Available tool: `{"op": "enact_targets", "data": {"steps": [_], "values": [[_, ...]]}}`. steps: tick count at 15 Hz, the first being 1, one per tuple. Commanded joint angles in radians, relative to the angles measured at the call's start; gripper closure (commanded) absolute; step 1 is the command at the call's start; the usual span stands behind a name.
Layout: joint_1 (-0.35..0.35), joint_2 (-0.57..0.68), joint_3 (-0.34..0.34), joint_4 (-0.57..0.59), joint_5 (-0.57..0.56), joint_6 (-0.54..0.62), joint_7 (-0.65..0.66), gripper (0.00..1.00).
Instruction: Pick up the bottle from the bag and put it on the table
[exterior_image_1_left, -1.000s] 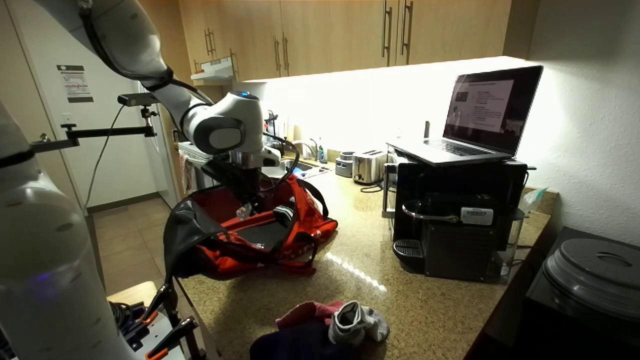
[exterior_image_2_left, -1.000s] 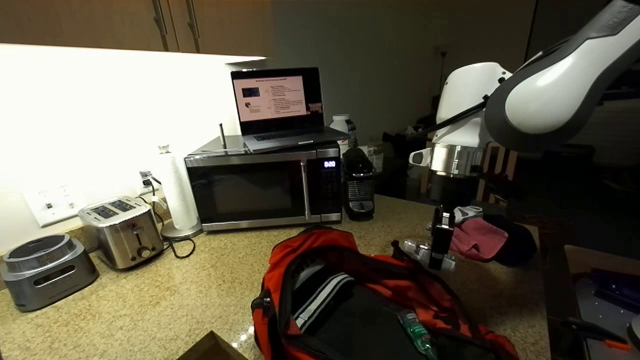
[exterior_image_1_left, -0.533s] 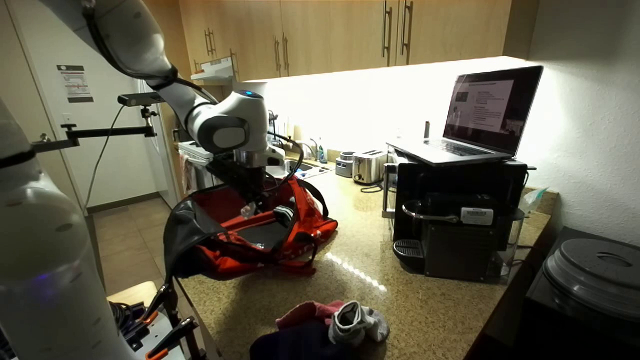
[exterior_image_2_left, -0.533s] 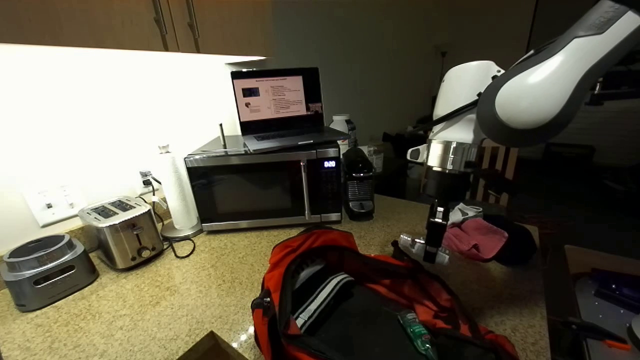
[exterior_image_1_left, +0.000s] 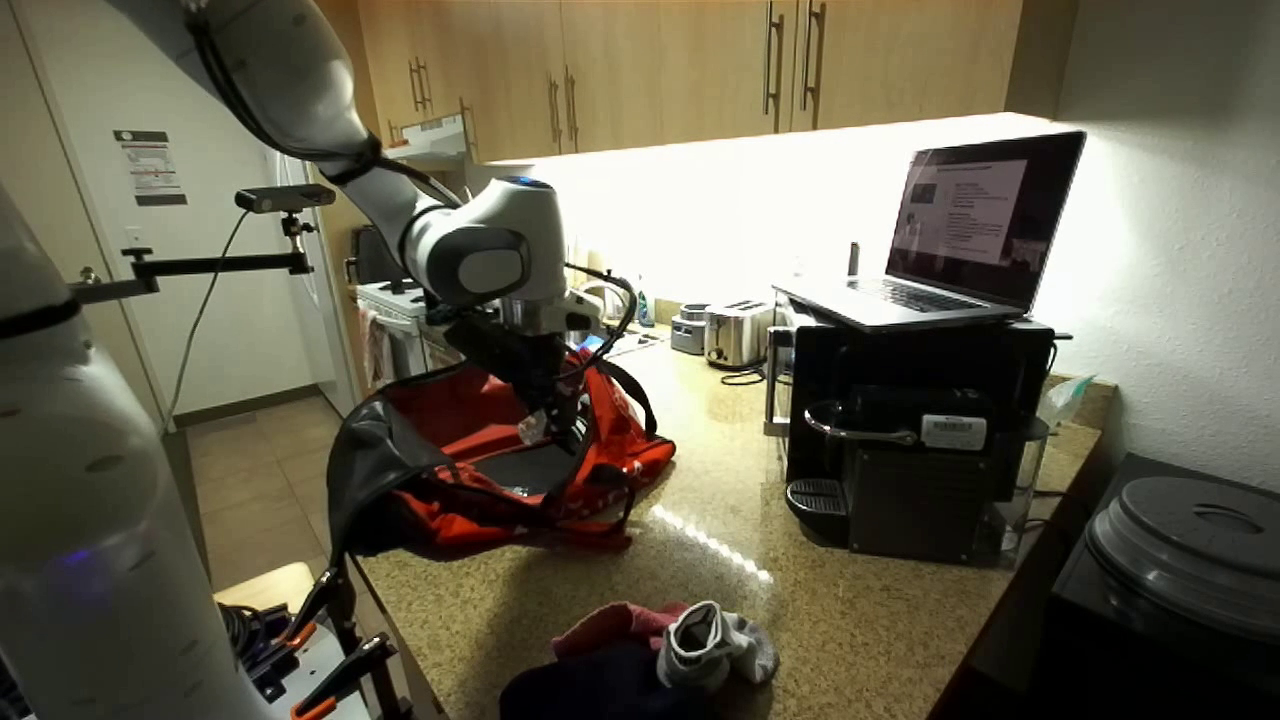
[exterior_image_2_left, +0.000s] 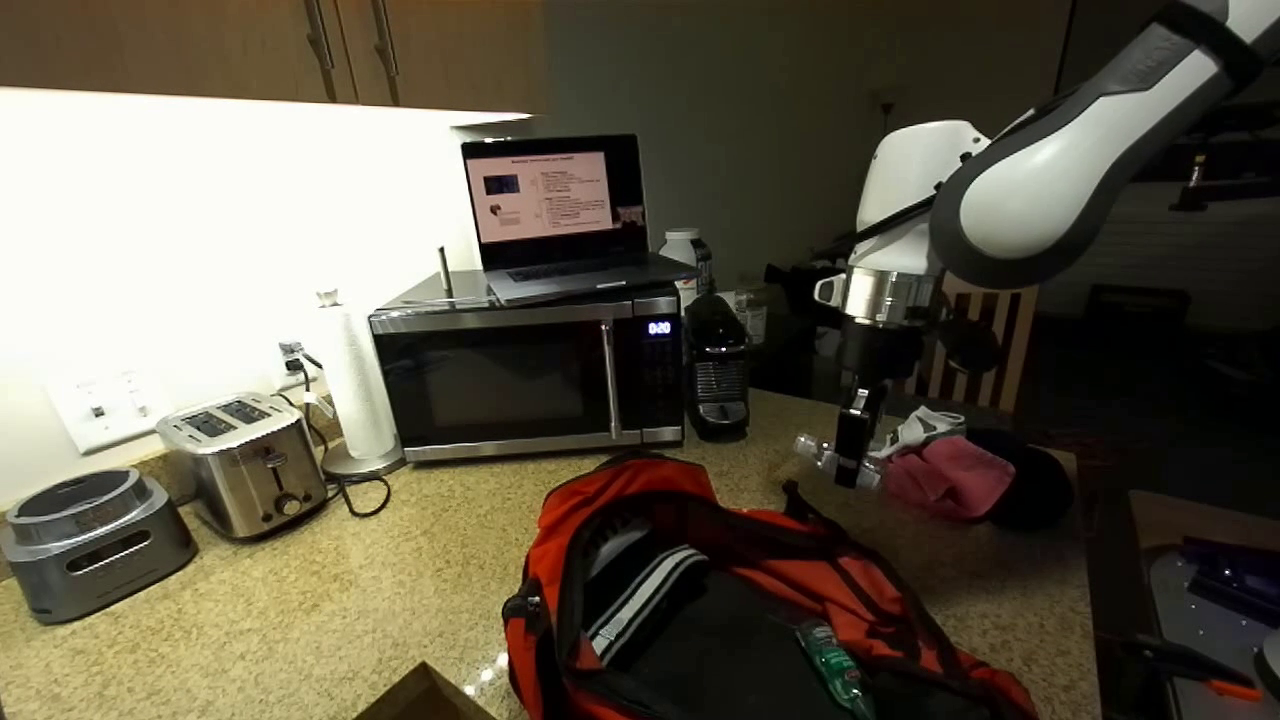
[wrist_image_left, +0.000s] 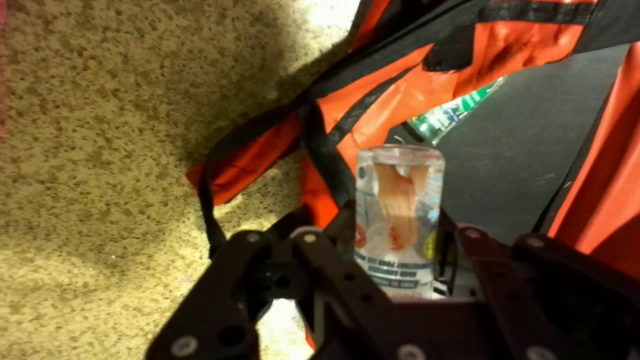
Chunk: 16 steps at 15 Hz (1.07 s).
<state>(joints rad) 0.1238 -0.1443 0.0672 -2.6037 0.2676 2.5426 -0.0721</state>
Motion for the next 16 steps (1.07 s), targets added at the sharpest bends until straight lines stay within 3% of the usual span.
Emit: {"op": "enact_targets", "data": {"steps": [1,16], "values": [[-0.051,0.007,-0.019,0.003,-0.081,0.024,0.070,0.88],[-0.191,-0.003,-0.108,0.028,-0.228,0.025,0.211,0.88]]}}
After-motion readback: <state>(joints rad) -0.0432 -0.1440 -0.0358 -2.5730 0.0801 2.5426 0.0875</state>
